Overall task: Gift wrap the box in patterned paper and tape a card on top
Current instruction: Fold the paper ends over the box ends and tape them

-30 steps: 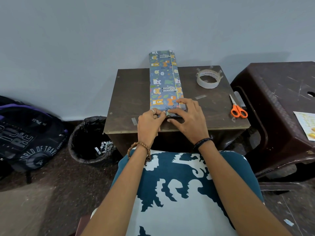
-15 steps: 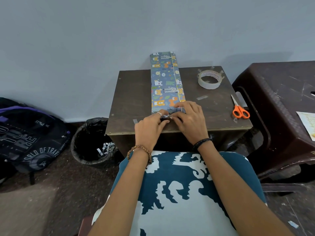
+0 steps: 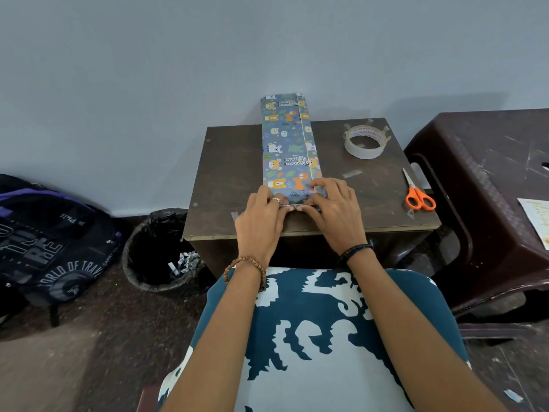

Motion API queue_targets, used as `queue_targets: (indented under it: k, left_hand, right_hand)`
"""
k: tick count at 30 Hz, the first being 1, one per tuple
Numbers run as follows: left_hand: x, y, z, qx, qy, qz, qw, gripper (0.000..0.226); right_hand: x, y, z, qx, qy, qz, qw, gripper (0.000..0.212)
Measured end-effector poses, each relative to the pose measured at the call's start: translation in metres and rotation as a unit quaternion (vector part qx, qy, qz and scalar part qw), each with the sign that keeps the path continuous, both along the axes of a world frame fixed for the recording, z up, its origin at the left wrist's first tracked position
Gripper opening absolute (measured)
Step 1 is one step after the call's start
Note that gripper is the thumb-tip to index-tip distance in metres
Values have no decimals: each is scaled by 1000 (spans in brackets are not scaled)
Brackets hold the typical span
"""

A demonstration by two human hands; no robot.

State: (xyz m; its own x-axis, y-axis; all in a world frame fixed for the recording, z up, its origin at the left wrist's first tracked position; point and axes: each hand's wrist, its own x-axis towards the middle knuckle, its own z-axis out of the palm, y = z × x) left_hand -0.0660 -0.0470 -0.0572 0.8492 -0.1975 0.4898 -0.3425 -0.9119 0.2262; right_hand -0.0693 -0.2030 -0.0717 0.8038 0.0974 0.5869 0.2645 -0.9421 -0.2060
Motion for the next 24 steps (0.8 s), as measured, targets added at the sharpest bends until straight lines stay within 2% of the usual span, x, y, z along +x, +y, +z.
queue_targets:
  k: [7,11,14,17,20,22,24]
  left_hand:
    - [1,-2,-1,-62,46,17,997,22]
    - [5,0,-5,-90,12,2,996,17]
    - [9,-1,-9,-109,7,-34,993,11]
    - [13,-1,-9,-169,18,-103,980,8]
    - [12,-2,-8,-215,21,-111,970,7]
    - [12,-3,-8,-217,22,-104,970,8]
    - [13,-3,-8,-211,23,-100,972,10]
  right_hand:
    - [3,-1,-1,19,2,9,1000,30]
    - [3,-4,-1,30,8,22,999,29]
    - [5,-5,-2,52,3,24,998,27]
    - [5,-4,-2,65,-16,20,998,28]
    - [6,-5,3,107,-29,17,994,26]
    - [5,-5,4,152,-14,26,988,33]
    - [6,-7,4,202,22,42,978,49]
